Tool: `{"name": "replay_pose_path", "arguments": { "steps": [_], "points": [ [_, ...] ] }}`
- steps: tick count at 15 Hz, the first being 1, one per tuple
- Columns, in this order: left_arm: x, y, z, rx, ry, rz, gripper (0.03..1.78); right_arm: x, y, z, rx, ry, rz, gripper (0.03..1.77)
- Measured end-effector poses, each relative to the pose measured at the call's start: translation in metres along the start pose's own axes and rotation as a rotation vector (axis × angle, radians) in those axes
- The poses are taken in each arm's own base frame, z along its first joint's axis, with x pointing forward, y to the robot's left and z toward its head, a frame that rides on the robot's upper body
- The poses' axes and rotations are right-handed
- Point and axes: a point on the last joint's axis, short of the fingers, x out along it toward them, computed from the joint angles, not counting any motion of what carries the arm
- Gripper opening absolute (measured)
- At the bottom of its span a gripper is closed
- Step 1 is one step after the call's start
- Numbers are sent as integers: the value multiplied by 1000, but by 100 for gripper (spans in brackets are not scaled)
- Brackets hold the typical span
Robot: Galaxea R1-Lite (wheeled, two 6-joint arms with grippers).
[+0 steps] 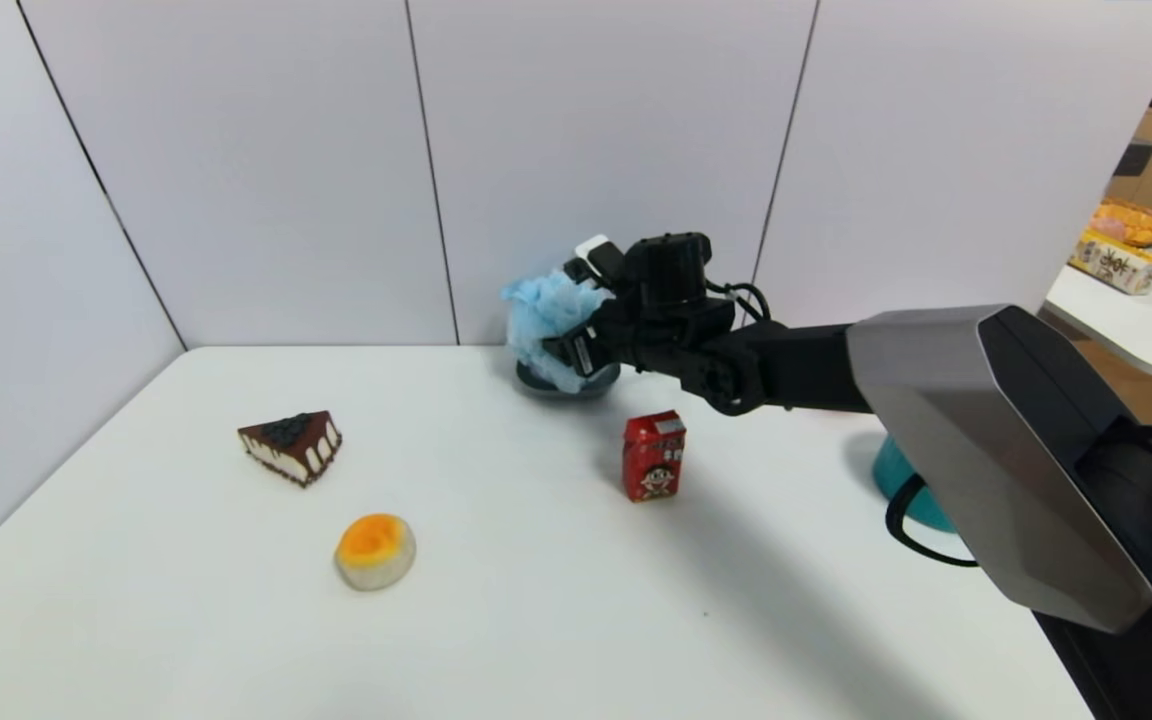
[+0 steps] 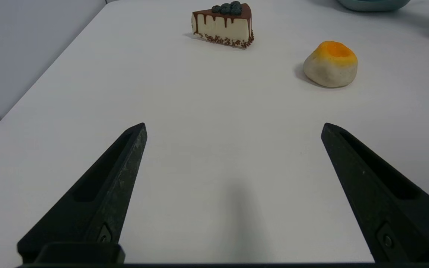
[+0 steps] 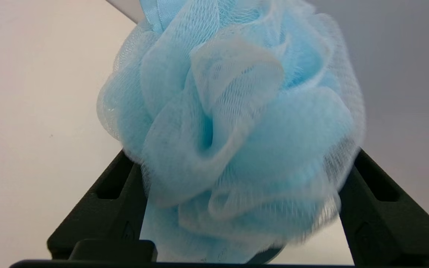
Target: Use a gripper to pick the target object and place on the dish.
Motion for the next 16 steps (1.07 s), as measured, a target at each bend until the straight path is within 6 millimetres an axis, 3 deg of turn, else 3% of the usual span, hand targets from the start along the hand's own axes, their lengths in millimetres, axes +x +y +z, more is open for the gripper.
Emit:
{"name": "replay_pose_path", "arguments": {
  "steps": [6,9,13,16],
  "points": [
    [0,0,0,0,0,0,169,-9,-11,10,-18,-11,-20,158],
    [0,0,0,0,0,0,169,-25,-15,29,-9,-14,-22,162],
    [0,0,0,0,0,0,169,-74,-23,67,28,28,-19,166],
    [0,0,0,0,0,0,169,-127,-30,91,60,80,-22,167]
  ]
}}
